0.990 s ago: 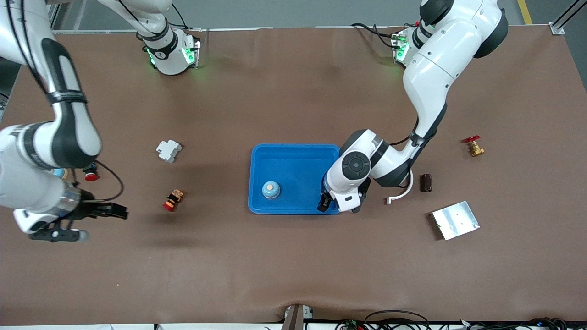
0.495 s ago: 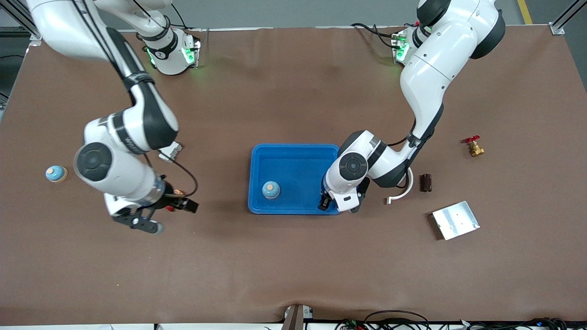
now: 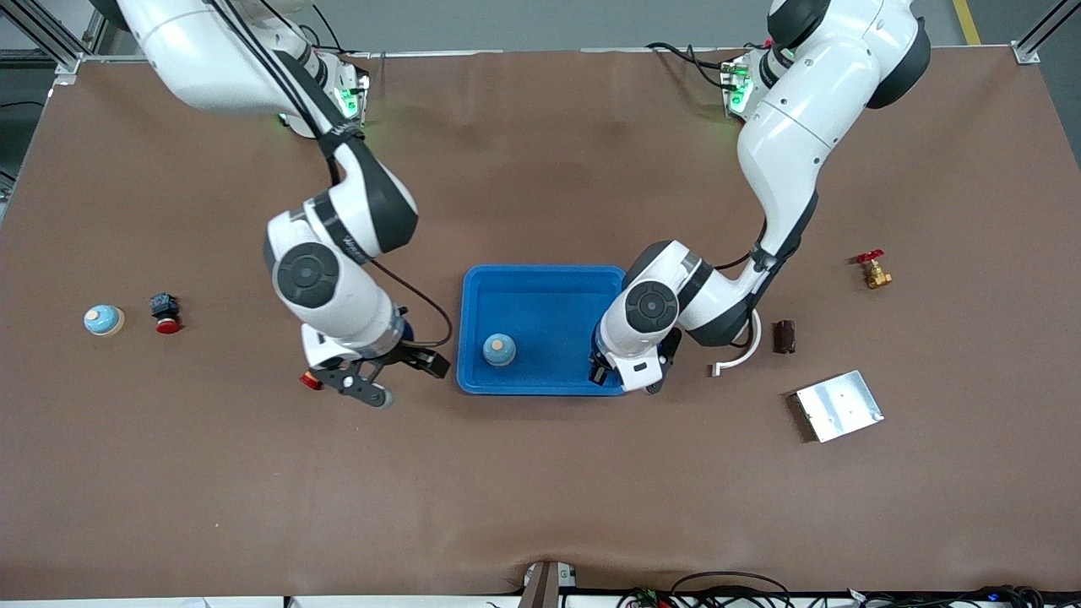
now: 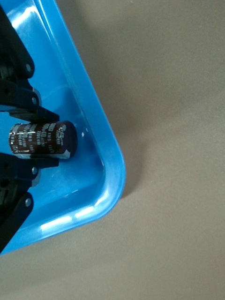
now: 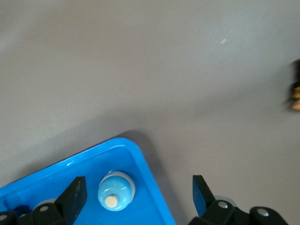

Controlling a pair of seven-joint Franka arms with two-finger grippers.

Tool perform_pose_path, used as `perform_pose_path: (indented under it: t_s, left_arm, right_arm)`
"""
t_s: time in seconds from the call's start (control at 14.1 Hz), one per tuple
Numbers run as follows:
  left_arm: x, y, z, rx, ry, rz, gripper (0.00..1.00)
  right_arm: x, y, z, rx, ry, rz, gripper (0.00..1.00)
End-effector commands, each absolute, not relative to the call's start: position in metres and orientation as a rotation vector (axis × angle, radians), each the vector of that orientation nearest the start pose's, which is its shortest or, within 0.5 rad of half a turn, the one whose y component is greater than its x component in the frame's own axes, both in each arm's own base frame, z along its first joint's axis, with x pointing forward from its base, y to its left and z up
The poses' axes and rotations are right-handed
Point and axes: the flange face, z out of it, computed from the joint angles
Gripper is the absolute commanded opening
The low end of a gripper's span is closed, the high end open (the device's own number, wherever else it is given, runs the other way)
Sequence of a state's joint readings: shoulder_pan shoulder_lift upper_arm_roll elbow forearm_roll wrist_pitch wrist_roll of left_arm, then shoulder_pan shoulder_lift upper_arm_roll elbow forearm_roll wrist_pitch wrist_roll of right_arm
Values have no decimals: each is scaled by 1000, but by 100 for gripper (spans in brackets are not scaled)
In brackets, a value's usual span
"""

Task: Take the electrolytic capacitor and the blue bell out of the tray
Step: 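Grasp the second bell with the right gripper while the left lifts the capacitor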

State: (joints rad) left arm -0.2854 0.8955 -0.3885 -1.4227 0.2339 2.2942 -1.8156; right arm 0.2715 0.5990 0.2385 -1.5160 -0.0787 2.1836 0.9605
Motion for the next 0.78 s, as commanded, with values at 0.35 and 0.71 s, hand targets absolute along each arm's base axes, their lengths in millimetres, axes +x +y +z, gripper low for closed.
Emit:
perform_pose_path:
  t_s: [0.35,0.71]
  left_arm:
    - [628,-386,246,-2775,-1703,72,0]
    - [624,-351,272,-2920,-1153,187,0]
  right_arm:
    - [598,377,249,-3003,781,-114,100]
    - [589,399,224,-2955,840,-134,100]
